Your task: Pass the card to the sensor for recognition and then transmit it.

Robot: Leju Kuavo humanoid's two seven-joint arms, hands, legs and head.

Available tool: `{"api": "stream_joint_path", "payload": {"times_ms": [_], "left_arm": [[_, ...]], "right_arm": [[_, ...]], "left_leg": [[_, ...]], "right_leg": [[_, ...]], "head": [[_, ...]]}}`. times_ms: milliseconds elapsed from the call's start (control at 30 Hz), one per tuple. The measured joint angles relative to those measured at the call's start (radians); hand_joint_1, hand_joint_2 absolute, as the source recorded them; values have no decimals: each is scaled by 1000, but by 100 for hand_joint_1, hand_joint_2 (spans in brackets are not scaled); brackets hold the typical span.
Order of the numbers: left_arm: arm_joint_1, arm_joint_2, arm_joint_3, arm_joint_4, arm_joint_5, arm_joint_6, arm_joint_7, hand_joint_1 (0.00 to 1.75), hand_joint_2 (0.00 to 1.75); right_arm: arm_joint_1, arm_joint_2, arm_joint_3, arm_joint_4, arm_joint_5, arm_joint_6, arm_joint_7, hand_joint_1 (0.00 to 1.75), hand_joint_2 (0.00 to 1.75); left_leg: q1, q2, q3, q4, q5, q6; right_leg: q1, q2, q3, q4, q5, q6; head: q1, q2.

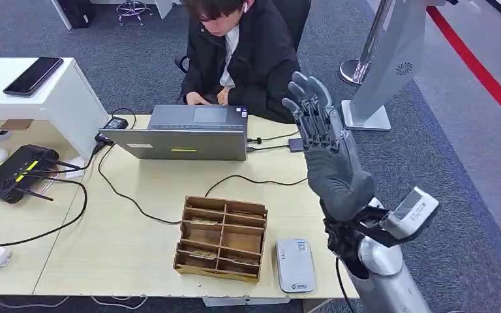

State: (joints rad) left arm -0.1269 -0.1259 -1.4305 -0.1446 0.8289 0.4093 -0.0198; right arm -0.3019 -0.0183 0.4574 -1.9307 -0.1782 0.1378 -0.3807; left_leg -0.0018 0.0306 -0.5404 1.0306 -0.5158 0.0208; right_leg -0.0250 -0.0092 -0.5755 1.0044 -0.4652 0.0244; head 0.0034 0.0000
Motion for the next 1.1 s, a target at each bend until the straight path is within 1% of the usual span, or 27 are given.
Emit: {"api": "stream_joint_path", "payload": {"times_ms": [200, 300, 367, 433, 533, 633, 767, 933, 1100], "left_arm": [[2, 0, 0, 0, 6, 3, -3, 0, 0], [3, 0, 0, 0, 8, 5, -5, 0, 0], [5, 0, 0, 0, 10, 9, -12, 0, 0], [8, 0, 0, 0, 12, 13, -14, 0, 0], [14, 0, 0, 0, 14, 16, -19, 0, 0], [20, 0, 0, 0, 19, 19, -24, 0, 0], [23, 0, 0, 0, 29, 26, -30, 0, 0], [27, 1, 0, 0, 30, 32, -33, 0, 0], [30, 5, 0, 0, 24, 31, -35, 0, 0]], "right_arm": [[29, 5, -1, -6, -63, 48, -10, 0, 0], [46, 5, -2, -5, -103, 92, -18, 0, 0], [63, 5, -2, -5, -123, 134, -29, 0, 0], [85, 5, -2, 0, -125, 169, -46, 0, 0], [118, 3, -13, 16, -97, 199, -79, 0, 0], [165, 1, -37, 56, -81, 233, -107, 0, 0], [225, 0, -81, 114, -114, 265, -113, 0, 0], [281, 0, -159, 204, -140, 372, -150, 0, 0], [300, 1, -228, 276, -159, 441, -169, 0, 0]], "left_leg": [[0, 0, 0, 0, 0, 0], [0, 0, 0, 0, 0, 0], [0, 0, 0, 0, 0, 0], [0, 0, 0, 0, 0, 0], [0, 0, 0, 0, 0, 0], [0, 0, 0, 0, 0, 0], [0, -1, 0, 0, 0, 0], [0, 0, 0, 0, 0, 0], [0, 0, 0, 0, 0, 0]], "right_leg": [[0, 0, 0, 0, 0, 0], [0, 0, 0, 0, 0, 0], [0, 0, 0, 0, 0, 0], [0, 0, 0, 0, 0, 0], [0, 0, 0, 0, 0, 0], [0, 0, 0, 0, -1, 1], [0, 0, 0, 0, -1, 1], [0, 0, 0, 0, -1, 1], [0, 0, 0, 0, -1, 1]], "head": [[0, 0], [0, 0], [0, 0], [0, 0], [0, 0], [0, 0], [0, 0], [0, 0], [0, 0]]}}
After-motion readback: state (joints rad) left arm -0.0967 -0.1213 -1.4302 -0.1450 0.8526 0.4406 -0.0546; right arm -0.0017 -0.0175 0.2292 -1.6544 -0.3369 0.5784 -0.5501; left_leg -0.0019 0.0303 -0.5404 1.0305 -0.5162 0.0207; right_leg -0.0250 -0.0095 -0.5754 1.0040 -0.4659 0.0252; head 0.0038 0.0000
